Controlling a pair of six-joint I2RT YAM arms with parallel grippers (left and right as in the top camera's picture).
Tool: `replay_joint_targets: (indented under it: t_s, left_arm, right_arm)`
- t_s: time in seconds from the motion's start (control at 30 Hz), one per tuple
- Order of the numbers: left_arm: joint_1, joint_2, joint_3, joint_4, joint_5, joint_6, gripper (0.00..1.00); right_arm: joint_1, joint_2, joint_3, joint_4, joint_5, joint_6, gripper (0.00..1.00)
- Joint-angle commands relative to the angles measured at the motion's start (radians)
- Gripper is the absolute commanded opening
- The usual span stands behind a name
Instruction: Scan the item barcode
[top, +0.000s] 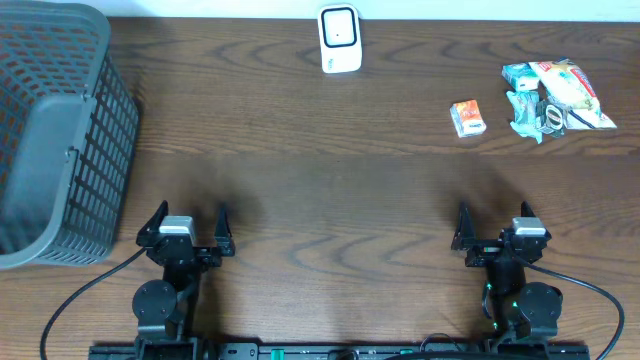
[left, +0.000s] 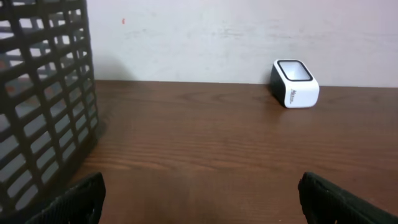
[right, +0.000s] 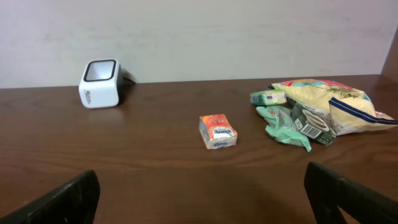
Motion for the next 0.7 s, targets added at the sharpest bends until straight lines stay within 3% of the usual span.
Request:
replay_joint_targets:
  t_s: [0.0, 0.67]
  left_arm:
    - [-0.009, -0.008, -0.008, -0.051, -0.005, -0.071, 0.98]
    - [-0.026, -0.008, -0.008, -0.053, -0.005, -0.061, 0.98]
  right_arm:
    - [0.002, -0.006, -0.002, -0.005, 0.002, -0.012, 0.99]
    - [0.002, -0.006, -0.002, -0.005, 0.002, -0.012, 0.99]
